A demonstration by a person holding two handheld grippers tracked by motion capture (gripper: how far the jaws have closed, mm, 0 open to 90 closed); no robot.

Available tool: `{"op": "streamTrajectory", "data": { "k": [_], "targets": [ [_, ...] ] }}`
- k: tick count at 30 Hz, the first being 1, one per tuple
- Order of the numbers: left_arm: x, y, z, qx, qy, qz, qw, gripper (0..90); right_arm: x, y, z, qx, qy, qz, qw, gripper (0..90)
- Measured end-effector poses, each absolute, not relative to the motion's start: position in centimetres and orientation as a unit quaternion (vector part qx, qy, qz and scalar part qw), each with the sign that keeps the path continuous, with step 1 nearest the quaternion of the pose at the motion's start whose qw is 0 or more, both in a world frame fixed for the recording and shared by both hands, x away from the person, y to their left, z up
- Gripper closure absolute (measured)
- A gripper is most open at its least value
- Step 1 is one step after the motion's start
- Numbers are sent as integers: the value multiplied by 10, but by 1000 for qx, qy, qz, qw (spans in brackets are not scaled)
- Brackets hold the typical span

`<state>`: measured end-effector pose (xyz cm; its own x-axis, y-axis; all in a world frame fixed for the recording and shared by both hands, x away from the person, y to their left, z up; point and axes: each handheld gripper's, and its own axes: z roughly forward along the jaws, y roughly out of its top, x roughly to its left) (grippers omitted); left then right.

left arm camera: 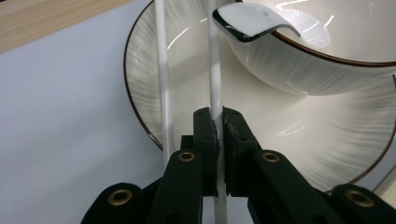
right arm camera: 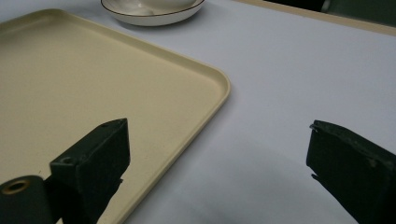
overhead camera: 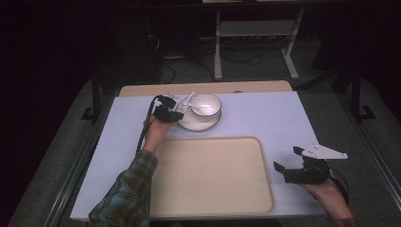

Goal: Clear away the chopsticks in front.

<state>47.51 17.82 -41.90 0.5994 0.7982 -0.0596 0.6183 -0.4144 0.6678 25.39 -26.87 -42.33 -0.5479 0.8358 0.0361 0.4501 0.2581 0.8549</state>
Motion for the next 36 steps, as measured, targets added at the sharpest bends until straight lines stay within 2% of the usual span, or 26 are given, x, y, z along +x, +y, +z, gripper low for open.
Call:
{"op": "streamTrajectory", "data": {
  "k": [24,36],
  "targets": [
    [444,225,-400,817,445,134,340,850,254,-264,-423,422,765,433,221,58],
    [411,250,-399,809,452,132,351,850,253,-263,-422,419,765,436,221,58]
  ]
}}
